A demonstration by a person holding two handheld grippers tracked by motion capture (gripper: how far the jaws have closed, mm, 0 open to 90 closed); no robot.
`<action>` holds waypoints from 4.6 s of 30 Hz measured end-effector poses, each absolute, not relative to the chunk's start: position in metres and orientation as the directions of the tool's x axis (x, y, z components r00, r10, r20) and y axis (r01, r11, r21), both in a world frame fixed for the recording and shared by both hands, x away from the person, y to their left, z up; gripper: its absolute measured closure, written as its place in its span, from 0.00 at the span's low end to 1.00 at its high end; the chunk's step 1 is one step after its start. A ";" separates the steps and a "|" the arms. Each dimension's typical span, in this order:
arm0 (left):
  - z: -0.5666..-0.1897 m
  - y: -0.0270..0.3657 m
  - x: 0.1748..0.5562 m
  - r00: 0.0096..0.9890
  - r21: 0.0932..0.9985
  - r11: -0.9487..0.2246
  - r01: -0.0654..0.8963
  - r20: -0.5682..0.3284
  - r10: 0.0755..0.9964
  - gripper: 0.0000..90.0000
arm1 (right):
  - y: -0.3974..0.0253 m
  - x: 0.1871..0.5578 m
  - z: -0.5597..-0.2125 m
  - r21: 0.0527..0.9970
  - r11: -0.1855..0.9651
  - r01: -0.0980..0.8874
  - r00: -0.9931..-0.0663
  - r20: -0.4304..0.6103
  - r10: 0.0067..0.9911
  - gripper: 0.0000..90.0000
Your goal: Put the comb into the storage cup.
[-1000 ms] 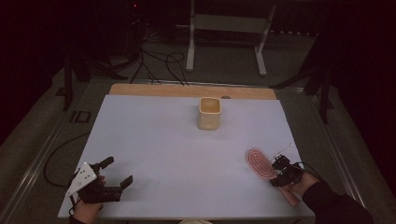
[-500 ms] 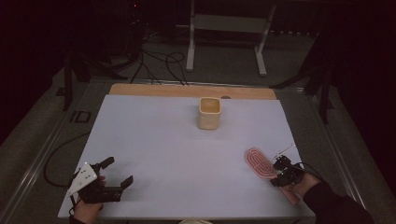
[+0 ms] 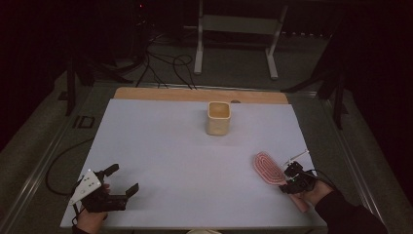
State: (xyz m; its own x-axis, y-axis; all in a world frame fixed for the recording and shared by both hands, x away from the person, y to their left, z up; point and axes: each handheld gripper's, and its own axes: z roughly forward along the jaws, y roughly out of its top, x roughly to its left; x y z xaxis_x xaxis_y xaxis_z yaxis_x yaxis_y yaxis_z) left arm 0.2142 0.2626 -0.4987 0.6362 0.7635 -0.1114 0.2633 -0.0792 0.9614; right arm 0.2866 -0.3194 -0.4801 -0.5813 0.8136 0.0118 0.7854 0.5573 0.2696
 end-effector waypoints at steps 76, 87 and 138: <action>-0.500 0.262 0.215 0.632 0.956 -0.076 0.282 -0.125 0.765 0.00 | -0.225 0.278 -0.457 0.873 0.252 0.417 -0.718 0.146 0.681 0.78; -0.501 0.261 0.216 0.632 0.953 -0.079 0.293 -0.131 0.764 0.00 | -0.238 0.268 -0.460 0.906 0.219 0.362 -0.661 0.084 0.746 0.78; -0.423 0.205 0.255 0.720 0.898 -0.183 0.400 -0.185 0.668 0.00 | -0.236 0.266 -0.461 0.924 0.203 0.325 -0.620 0.046 0.783 0.78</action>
State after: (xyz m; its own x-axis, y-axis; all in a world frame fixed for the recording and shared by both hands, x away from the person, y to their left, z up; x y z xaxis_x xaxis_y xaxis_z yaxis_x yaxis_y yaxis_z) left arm 0.2554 0.2048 -0.4234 0.7205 0.6684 -0.1847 0.4002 -0.1834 0.8979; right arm 0.2659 -0.2359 -0.4612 -0.6201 0.7831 0.0461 0.3252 0.2032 0.9235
